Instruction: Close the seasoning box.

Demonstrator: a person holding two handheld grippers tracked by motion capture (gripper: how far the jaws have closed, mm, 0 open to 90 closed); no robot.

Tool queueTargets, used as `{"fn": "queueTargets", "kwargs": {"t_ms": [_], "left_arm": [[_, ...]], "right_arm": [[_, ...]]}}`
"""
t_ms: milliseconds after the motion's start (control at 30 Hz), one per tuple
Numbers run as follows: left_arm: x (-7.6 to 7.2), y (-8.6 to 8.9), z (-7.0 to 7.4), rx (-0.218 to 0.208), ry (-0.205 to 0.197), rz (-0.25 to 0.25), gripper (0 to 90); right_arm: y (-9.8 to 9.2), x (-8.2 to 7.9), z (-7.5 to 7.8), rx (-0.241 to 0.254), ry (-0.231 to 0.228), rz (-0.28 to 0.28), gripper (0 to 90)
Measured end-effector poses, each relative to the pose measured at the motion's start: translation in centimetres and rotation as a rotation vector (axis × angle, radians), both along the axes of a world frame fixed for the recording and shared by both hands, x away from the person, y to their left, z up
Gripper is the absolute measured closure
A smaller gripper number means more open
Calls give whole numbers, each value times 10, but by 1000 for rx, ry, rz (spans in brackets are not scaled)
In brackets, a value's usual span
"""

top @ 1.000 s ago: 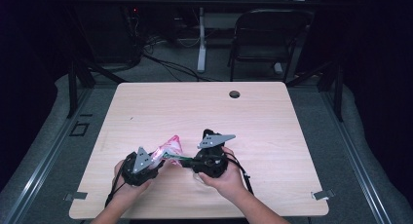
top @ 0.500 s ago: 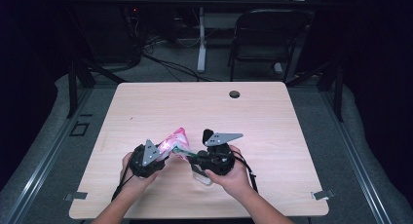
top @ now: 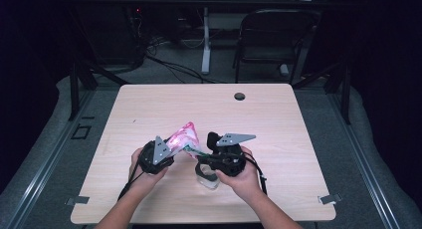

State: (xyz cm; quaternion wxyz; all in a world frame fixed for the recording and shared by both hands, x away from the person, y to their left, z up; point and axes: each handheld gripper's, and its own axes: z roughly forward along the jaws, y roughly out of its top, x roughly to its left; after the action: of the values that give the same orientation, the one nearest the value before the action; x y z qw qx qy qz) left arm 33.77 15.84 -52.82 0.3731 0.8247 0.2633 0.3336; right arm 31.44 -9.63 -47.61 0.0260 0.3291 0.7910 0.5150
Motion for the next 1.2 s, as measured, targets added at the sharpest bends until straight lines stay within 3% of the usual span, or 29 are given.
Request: {"fn": "queueTargets", "kwargs": {"t_ms": [267,467,933,1200], "left_arm": [[-2,0,-3,19,-44,-2,599],[-2,0,-6,45,-44,-7,599],[-2,-4,-10,60,-49,-12,601],[-3,-6,-11,80,-78,-17,602]], "right_arm": [[-1,-1,-5,6,10,5,900],[-2,-1,-12,-8,21,5,900],[-5,-3,-18,-23,29,-1,900],[-6,-3,-21,-25,28,-10,900]]}}
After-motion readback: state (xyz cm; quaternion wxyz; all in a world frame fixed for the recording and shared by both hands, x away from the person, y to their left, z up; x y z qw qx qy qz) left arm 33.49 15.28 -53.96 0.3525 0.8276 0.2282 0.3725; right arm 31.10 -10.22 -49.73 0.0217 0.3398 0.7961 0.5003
